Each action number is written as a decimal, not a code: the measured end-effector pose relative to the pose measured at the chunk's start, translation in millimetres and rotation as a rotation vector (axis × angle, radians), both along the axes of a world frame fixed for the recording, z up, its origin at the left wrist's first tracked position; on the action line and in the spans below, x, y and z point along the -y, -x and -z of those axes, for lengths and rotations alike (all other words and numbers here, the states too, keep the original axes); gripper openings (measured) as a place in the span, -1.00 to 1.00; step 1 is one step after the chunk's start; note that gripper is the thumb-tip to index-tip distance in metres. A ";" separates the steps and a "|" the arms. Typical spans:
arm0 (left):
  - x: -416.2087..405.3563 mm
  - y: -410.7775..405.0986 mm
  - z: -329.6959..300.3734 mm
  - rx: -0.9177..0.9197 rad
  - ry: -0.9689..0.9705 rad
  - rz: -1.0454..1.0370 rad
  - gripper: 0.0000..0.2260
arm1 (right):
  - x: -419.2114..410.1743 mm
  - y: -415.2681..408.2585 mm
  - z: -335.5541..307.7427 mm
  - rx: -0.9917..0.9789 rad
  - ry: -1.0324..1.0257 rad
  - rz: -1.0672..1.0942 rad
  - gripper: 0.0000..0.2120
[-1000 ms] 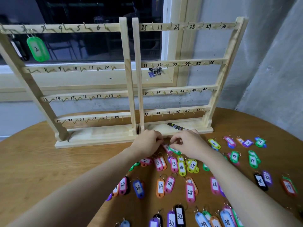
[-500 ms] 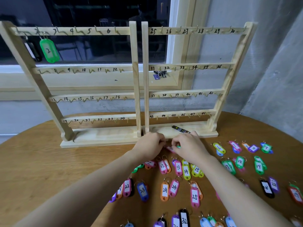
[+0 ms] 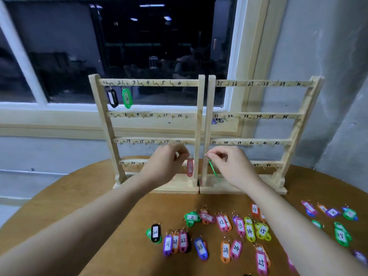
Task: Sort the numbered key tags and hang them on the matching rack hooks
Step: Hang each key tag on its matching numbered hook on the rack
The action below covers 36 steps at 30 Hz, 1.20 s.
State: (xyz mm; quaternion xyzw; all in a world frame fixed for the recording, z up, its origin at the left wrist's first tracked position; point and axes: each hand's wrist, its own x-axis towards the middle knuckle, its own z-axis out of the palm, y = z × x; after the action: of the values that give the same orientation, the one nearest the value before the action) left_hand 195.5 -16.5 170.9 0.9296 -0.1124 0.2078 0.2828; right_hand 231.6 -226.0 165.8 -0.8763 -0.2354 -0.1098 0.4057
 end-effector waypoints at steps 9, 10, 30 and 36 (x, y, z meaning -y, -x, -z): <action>-81.6 22.8 -112.7 0.268 0.119 -0.187 -0.91 | -89.7 20.9 -110.9 0.070 -0.309 -0.142 -0.87; -85.7 22.8 -121.9 0.288 0.134 -0.215 -0.89 | -98.4 20.2 -117.8 0.068 -0.335 -0.144 -0.87; -100.8 -17.2 -148.0 0.249 0.116 -0.419 -0.69 | -147.3 1.6 -144.9 0.092 -0.284 -0.083 -0.84; -100.7 -20.1 -148.3 0.252 0.065 -0.444 -0.64 | -161.3 -1.9 -151.4 0.096 -0.314 -0.053 -0.81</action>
State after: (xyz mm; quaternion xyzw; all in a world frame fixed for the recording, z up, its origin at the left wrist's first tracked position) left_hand 215.6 84.2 319.2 0.8886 0.0668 0.3826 0.2439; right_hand 233.5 -64.7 317.2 -0.7895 -0.2574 -0.1763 0.5286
